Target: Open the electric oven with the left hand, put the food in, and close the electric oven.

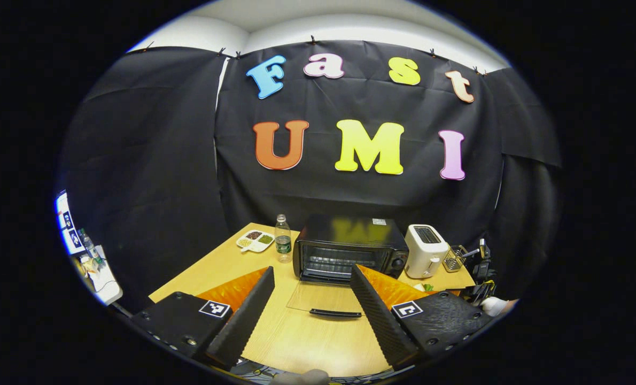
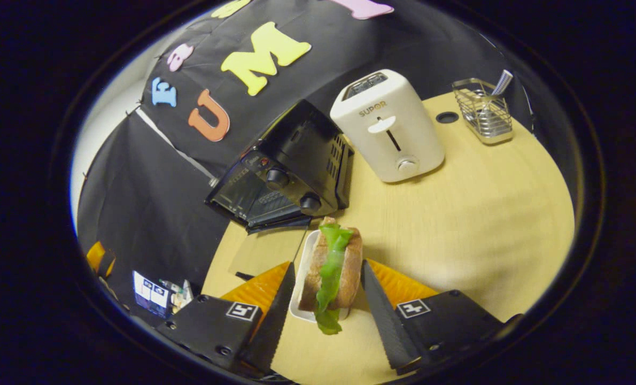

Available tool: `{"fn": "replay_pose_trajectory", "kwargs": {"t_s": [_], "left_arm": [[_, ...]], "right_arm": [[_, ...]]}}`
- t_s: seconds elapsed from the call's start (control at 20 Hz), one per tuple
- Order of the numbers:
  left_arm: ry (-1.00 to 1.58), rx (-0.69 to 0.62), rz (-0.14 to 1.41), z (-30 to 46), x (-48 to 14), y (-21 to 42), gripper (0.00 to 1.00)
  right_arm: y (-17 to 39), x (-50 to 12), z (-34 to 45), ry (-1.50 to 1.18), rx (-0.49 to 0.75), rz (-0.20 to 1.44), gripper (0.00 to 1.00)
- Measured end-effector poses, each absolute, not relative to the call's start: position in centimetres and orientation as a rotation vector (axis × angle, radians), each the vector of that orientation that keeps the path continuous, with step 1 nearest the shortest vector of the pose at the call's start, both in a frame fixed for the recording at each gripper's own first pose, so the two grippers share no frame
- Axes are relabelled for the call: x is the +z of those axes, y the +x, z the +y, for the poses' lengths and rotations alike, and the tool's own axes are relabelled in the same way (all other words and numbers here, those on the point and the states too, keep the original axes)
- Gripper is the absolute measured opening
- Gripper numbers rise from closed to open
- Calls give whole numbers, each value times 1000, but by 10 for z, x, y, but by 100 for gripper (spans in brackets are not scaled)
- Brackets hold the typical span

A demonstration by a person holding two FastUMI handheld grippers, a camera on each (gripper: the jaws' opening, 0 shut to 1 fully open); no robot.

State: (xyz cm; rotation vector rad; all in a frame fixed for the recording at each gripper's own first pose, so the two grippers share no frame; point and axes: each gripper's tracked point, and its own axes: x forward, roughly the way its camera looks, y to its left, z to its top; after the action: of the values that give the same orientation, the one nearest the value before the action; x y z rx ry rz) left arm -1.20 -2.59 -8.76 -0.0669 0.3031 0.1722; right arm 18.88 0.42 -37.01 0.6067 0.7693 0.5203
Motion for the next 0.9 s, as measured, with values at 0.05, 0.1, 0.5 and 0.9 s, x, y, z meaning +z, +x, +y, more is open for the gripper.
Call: {"fn": "replay_pose_trajectory", "kwargs": {"t_s": [0.05,0.1,0.5,0.9], "left_arm": [[-68,186,306,-27,-88,-14,94],[-75,193,312,-29,-90,-15,94],[-64,173,315,-8,-99,-18,94],[-17,80,270,21,-86,-27,94]], "right_arm": [[191,-373,3,623,521,780,63],[191,-374,3,643,533,788,59],[182,-329,8,650,496,709,39],[149,-192,48,707,385,398,39]]}}
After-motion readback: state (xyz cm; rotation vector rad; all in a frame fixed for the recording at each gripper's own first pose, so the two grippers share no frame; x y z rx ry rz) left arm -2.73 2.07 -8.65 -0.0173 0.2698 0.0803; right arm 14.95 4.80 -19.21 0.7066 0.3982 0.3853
